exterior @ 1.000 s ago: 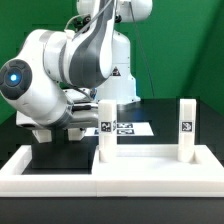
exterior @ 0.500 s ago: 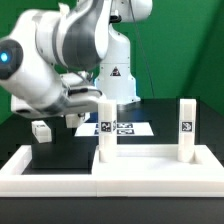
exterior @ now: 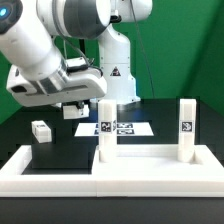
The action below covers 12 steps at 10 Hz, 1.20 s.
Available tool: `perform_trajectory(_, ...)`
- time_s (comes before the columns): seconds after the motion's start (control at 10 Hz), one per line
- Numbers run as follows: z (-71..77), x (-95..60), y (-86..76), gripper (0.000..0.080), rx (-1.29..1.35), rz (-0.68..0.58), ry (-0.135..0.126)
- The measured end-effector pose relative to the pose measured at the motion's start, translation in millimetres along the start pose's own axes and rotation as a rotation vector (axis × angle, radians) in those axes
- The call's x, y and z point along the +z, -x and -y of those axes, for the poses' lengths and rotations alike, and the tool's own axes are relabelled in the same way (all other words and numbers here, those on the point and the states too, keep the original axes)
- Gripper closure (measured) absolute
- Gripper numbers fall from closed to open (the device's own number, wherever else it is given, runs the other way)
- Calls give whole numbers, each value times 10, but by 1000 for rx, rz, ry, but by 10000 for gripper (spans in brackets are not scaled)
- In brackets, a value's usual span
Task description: Assemble desk
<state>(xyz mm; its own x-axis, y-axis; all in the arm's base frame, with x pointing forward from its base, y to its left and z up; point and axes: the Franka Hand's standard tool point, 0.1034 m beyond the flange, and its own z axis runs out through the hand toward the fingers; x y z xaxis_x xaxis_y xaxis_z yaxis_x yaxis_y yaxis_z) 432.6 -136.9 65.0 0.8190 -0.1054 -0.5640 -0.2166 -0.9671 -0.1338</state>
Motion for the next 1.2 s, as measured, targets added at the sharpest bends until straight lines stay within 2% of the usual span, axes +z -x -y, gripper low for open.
perform_trajectory(0.1,66,-66,48,509,-10,-17,0)
perform_trajectory(0.3,263,-752,-7,509,-87,-156,25)
perform_trajectory(0.4,300,-889,-23,509,-104,-202,29)
perform_trajectory(0.5,276,-883,-94,509,-97,-290,33)
perform_trajectory(0.6,264,-855,-65,509,-92,-323,32)
perform_trajectory(0.8,212,-896,-143,509,-99,-452,64)
perform_trajectory(0.9,235,-1081,-152,509,-119,-507,76)
perform_trajectory(1.0,338,-1387,-180,509,-139,-576,89)
perform_trajectory(1.2,611,-1807,-336,509,-156,-708,104)
